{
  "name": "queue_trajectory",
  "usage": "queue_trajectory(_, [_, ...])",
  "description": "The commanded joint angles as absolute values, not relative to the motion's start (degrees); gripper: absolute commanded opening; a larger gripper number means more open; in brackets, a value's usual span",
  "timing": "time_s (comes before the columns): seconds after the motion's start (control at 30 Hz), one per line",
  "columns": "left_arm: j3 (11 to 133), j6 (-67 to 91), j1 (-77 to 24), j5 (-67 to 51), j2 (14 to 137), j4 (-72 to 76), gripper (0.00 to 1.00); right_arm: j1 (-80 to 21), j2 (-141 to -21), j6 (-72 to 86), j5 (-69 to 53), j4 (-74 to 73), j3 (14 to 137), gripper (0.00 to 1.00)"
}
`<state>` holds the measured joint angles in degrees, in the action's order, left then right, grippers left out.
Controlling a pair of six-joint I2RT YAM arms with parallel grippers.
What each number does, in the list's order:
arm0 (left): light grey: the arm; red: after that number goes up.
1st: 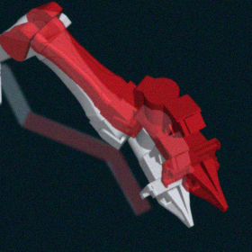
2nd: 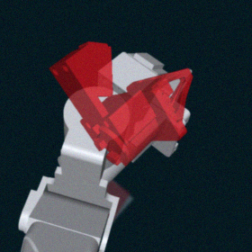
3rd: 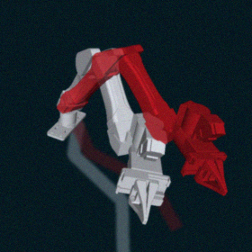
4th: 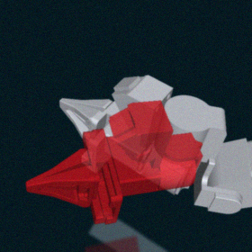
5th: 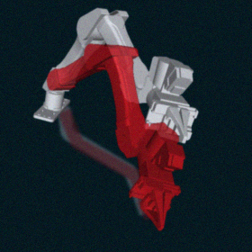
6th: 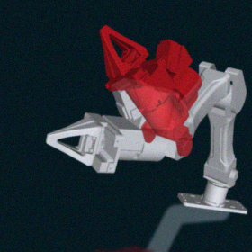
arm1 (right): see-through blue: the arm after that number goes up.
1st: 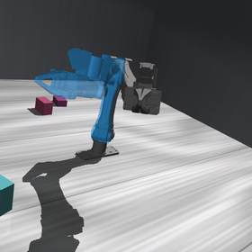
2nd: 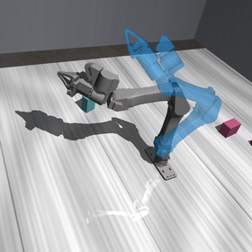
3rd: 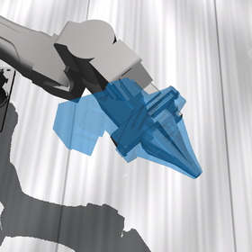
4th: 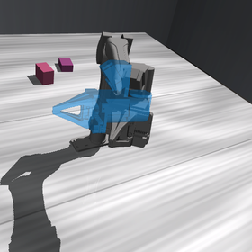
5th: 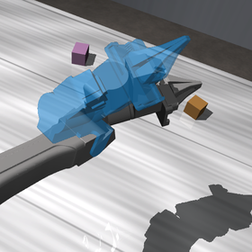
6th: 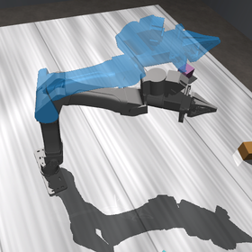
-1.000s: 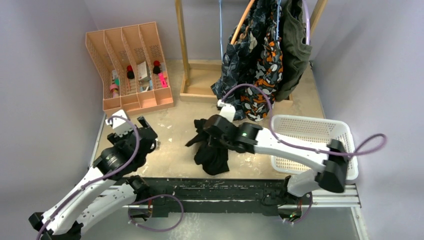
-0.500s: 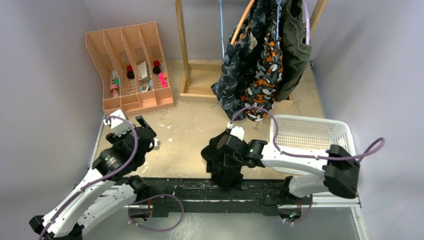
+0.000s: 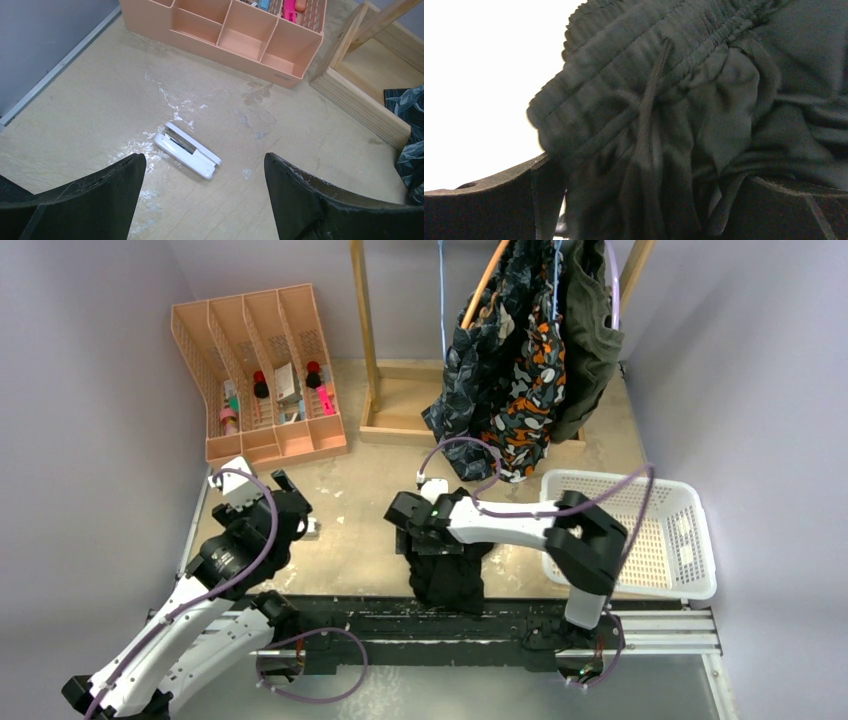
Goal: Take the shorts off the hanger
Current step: Pick up the shorts at the center of the board.
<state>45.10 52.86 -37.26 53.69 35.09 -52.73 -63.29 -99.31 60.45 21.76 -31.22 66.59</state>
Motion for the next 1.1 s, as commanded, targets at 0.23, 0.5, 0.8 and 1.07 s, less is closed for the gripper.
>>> queue_trajectory(0.23, [44.9, 51.9, -37.0, 53.9, 33.9, -50.5, 0.88, -63.0, -110.7, 62.7, 22.2, -31.3, 64.8, 0.7])
queue_trajectory(0.5, [44.9, 51.7, -36.9, 53.6, 34.6, -50.4, 0.87, -63.0, -98.9, 61.3, 25.5, -31.6, 64.8, 0.04])
queue_trajectory(0.8, [44.9, 51.6, -36.9, 53.4, 35.5, -50.3, 0.88, -63.0, -83.1, 73.3, 36.0, -58.9, 72.9, 0.0])
queue_trajectory(1.07, [44.9, 51.0, -36.9, 52.5, 34.4, -49.9, 0.88, -63.0, -68.2, 74.2, 41.0, -66.2, 76.9, 0.0])
